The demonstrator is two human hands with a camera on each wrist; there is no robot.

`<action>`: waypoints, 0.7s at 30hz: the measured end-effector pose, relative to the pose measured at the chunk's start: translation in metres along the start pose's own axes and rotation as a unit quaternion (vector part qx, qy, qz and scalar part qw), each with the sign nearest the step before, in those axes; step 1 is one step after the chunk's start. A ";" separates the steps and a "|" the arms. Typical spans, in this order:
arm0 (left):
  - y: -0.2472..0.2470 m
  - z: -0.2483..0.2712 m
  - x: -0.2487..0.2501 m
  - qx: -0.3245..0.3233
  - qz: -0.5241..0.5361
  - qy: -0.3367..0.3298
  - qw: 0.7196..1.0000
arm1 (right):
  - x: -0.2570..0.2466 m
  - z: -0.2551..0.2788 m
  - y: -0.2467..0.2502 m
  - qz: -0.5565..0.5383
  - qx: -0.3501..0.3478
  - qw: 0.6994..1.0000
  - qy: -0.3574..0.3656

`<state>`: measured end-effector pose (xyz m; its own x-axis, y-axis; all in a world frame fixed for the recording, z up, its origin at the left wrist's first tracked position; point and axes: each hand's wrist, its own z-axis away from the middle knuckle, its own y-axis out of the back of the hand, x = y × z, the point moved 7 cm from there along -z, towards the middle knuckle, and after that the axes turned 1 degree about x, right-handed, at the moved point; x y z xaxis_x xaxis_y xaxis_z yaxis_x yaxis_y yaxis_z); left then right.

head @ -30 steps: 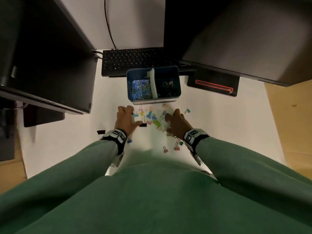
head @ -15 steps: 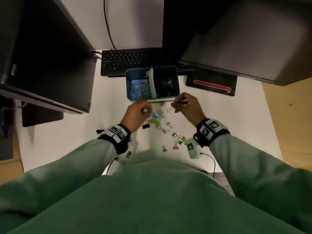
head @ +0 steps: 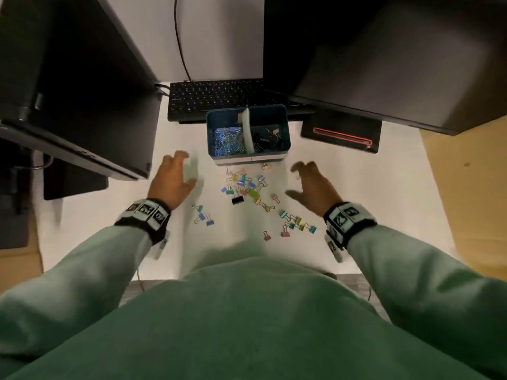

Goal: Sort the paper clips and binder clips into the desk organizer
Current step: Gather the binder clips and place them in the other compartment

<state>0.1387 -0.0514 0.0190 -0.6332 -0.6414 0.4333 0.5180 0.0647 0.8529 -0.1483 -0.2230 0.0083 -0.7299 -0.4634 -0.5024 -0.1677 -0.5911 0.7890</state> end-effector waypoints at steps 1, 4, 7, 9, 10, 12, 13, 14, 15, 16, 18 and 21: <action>-0.008 0.013 -0.030 -0.032 -0.043 0.042 0.998 | 0.024 0.015 -0.023 0.038 -0.070 0.996 -0.047; -0.038 0.049 -0.084 -0.126 -0.085 0.118 0.981 | 0.067 0.050 -0.072 0.097 -0.183 0.970 -0.130; -0.067 0.065 -0.076 -0.140 -0.080 0.094 0.982 | 0.052 0.050 -0.095 0.148 -0.172 0.970 -0.080; -0.082 0.061 -0.056 -0.124 -0.057 0.072 0.988 | 0.031 0.037 -0.099 0.131 -0.150 0.979 -0.050; -0.087 0.058 -0.047 -0.118 -0.042 0.062 0.990 | 0.021 0.029 -0.100 0.116 -0.143 0.982 -0.039; -0.094 0.050 -0.031 -0.111 -0.018 0.036 0.993 | 0.004 0.014 -0.100 0.104 -0.141 0.984 -0.023; -0.096 0.046 -0.025 -0.110 -0.010 0.026 0.994 | -0.003 0.008 -0.100 0.101 -0.140 0.985 -0.015; -0.096 0.043 -0.019 -0.110 -0.005 0.020 0.994 | -0.010 0.002 -0.100 0.095 -0.134 0.986 -0.005; -0.096 0.041 -0.015 -0.110 -0.002 0.016 0.994 | -0.014 -0.002 -0.099 0.087 -0.127 0.988 0.003; -0.096 0.039 -0.012 -0.112 0.003 0.015 0.994 | -0.017 -0.004 -0.099 0.081 -0.120 0.989 0.007; -0.095 0.036 -0.010 -0.114 0.024 0.006 0.993 | -0.018 -0.007 -0.099 0.073 -0.110 0.991 0.004; -0.093 0.032 -0.012 -0.114 0.059 -0.019 0.992 | -0.009 -0.010 -0.090 0.048 -0.092 0.994 -0.038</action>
<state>0.0797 -0.0253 -0.0562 -0.5798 -0.6099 0.5403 0.7037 -0.0406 0.7093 -0.1198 -0.1716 -0.0617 -0.7858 -0.4763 -0.3945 0.0236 -0.6606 0.7504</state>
